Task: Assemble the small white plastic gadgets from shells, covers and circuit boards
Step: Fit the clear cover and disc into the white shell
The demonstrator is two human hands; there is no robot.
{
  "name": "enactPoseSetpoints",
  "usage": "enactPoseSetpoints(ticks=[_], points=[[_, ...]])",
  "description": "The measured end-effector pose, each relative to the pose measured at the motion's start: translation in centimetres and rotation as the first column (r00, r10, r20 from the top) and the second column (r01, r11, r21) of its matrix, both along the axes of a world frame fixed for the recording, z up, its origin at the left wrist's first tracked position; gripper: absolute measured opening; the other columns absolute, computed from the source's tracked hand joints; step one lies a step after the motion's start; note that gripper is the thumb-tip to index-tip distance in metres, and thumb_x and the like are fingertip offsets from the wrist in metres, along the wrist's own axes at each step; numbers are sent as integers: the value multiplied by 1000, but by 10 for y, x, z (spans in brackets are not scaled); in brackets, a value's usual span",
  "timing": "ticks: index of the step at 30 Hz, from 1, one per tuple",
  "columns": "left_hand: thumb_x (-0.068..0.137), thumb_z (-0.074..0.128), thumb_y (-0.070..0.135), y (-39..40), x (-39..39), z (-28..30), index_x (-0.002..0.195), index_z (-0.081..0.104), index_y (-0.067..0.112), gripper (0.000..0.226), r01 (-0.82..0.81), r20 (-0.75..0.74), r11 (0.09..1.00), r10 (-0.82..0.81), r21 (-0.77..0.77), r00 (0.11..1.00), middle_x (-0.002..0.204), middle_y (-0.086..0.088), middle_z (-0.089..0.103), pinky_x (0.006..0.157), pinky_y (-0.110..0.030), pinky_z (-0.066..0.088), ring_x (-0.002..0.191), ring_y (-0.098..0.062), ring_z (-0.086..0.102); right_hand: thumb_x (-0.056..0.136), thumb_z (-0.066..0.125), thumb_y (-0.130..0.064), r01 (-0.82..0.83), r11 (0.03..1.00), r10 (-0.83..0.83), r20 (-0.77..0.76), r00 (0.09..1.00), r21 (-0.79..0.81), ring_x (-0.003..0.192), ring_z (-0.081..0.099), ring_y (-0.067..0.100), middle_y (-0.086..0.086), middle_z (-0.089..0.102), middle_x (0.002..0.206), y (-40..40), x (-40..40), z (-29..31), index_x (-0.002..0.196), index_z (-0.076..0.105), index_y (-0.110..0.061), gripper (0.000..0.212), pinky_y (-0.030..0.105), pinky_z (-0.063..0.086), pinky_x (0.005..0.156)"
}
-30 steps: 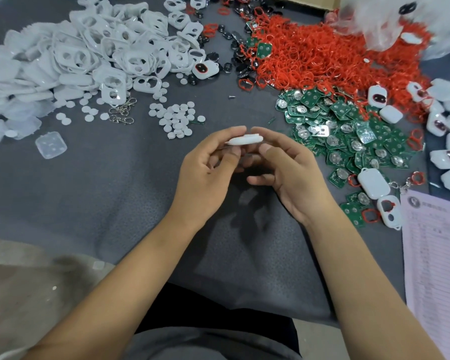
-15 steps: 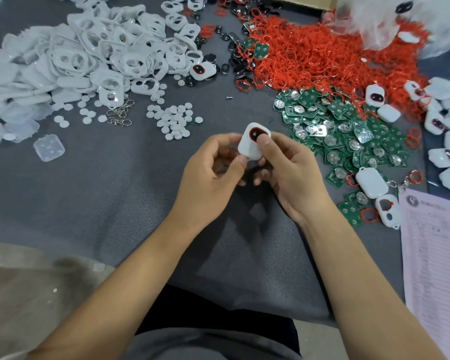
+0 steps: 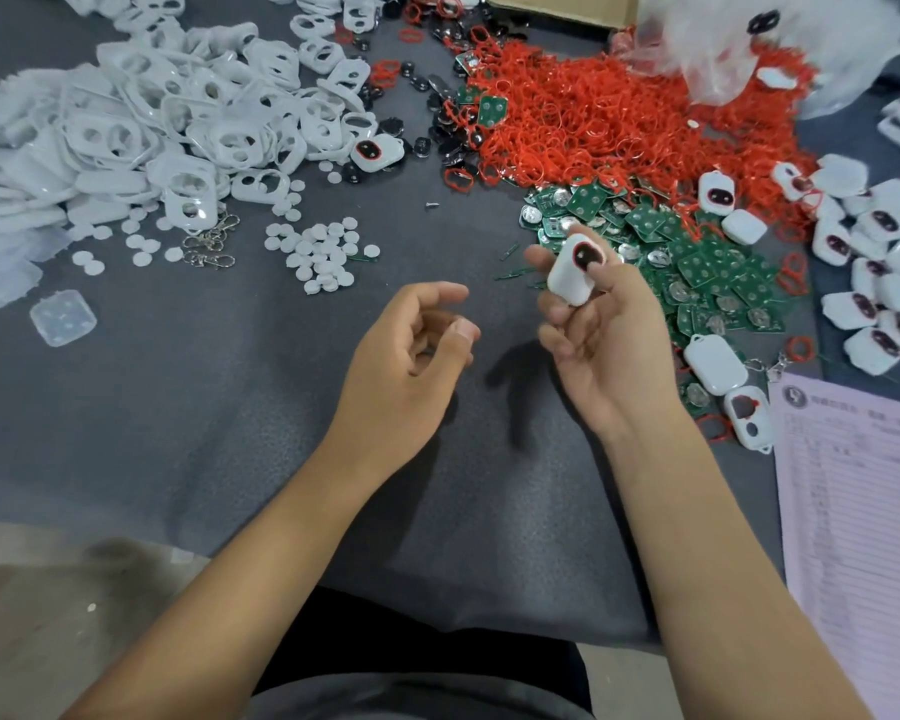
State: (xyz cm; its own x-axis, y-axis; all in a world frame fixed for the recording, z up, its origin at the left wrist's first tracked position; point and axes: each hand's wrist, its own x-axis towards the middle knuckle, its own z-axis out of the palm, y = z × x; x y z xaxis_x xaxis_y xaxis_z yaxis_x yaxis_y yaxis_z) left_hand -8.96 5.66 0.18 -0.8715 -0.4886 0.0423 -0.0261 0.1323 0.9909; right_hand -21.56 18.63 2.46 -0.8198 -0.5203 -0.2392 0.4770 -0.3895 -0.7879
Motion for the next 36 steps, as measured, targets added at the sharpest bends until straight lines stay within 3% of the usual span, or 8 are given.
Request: enactPoseSetpoints(ticks=[4,12,16,21,24,31,33,36], points=[[104,56,22,0,0,0,125,62,22,22,-16,-8,1000,16,-3,1000,99,7,73,76,-21,54,89,-6,71,102,39,-17,-101,981,107,-24,994,165,48,35,8,2,71,88,-7,9,0,113,61,-22,24,19,22,38],[103,57,19,0,0,-2,126,61,21,23,-31,-28,1000,31,-5,999,109,7,71,84,-28,59,103,-9,70,101,28,-14,-238,971,237,117,964,-4,61,47,14,5,58,80,-13,21,1,122,57,-16,36,20,31,39],[105,56,11,0,-1,-1,133,55,15,28,-54,-33,998,54,23,998,120,-1,69,99,-35,57,110,-10,69,101,30,-10,-244,969,236,125,964,50,53,40,10,2,62,80,-18,22,-2,113,58,-17,32,19,22,41],[106,56,13,0,-2,3,136,60,15,30,-51,-18,998,51,25,999,121,7,72,99,-20,52,114,-3,68,102,31,-9,-285,951,282,47,958,117,57,42,11,0,60,80,-21,28,-7,114,61,-18,33,23,22,47],[107,55,13,-1,-3,4,133,67,14,28,-43,-25,998,44,47,999,122,7,75,101,-28,55,115,-6,69,97,32,-13,-342,934,341,31,940,105,59,41,10,-3,59,77,-19,29,-7,117,59,-15,33,26,19,51],[102,57,6,1,-7,8,114,77,20,27,-47,-61,997,50,60,997,102,8,79,73,-13,55,85,-7,76,83,41,-19,-452,891,453,-10,892,56,60,41,11,6,45,79,-15,30,-4,118,57,-14,38,26,21,50],[100,61,13,3,-9,9,108,78,26,23,-78,-22,995,79,63,997,91,3,78,62,-19,57,67,-13,76,81,42,-17,-463,885,464,-18,885,59,59,41,11,8,47,86,-17,30,-5,117,57,-15,39,26,22,50],[88,68,30,-1,-12,5,101,82,27,19,-118,46,992,116,45,992,86,5,79,73,-45,64,72,-19,77,80,44,-15,-493,862,498,-23,867,122,58,41,11,7,47,85,-16,32,-7,113,58,-19,37,22,25,49]])
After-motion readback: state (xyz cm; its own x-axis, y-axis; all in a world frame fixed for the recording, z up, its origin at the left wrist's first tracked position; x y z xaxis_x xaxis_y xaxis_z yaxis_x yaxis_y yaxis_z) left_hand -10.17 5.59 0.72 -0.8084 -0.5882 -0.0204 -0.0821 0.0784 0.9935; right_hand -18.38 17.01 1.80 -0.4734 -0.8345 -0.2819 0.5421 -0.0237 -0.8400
